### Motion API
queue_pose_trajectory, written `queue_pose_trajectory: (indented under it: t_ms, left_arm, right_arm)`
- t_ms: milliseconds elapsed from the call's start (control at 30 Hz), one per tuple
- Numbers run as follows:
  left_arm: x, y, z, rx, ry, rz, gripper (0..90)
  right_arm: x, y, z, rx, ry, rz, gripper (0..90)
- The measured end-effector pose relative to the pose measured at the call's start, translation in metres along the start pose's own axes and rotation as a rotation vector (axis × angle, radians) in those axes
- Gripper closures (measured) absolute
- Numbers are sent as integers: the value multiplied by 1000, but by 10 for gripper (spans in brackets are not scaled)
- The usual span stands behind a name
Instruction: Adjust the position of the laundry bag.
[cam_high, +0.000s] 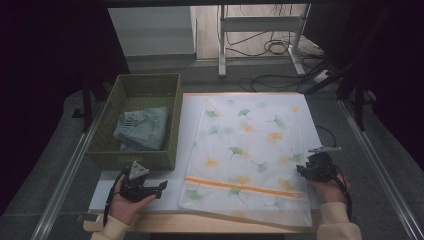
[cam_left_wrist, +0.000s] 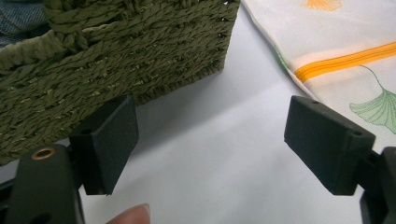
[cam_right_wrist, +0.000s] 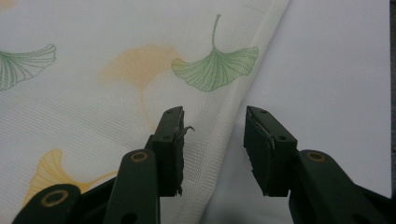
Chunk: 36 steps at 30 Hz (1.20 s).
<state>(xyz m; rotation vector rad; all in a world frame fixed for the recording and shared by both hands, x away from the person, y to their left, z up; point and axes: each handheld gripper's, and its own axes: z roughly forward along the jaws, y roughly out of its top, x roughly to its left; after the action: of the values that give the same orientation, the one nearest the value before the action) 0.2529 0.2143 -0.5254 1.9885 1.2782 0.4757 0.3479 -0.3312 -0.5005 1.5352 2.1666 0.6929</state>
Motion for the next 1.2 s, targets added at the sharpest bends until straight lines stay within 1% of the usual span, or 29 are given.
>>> queue_pose_trajectory:
  t_ms: [67,200,300,333,367,400,433,467,500,533,667,900,967,1033,1100,1200]
  left_arm:
    - [0,0,0,0,0,0,174]
    - [0,0,0,0,0,-2,174]
    - [0,0,0,-2,1,-2,174]
    - [0,0,0,-2,1,-2,174]
    - [0,0,0,-2,1,-2,174]
    - [-1,0,0,0,0,0,174]
    - [-1,0,0,0,0,0,174]
    - [-1,0,1,2,-1,2,174]
    - [-1,0,1,2,-1,2,174]
    - [-1,0,1,2,-1,2,174]
    - [-1,0,1,3,0,1,174]
    - [-2,0,2,5,-1,2,174]
    - [-2,0,2,5,-1,2,174]
    - [-2,0,3,7,0,0,174]
    - [-2,0,3,8,0,0,174]
    - [-1,0,4,11,2,0,174]
  right_arm:
    - [0,0,0,2,3,3,577]
    - [2,1,3,8,11,-7,626]
    - [3,2,5,12,7,-18,705]
    - [3,2,5,12,7,-18,705]
    - [4,3,5,10,0,-24,744]
    - [4,5,6,8,0,-29,803]
    - [4,5,6,8,0,-29,803]
    - [4,5,7,3,-5,-32,847]
    - [4,5,7,3,-5,-32,847]
    - [3,6,8,3,2,-32,871]
    - [3,7,8,5,1,-35,879]
    - [2,10,11,-8,-6,-35,881]
    - [3,13,14,-9,-13,-38,881]
    - [5,18,18,-14,-23,-51,883]
    - [5,19,19,-15,-21,-51,884]
    - [5,27,24,-21,-19,-58,887]
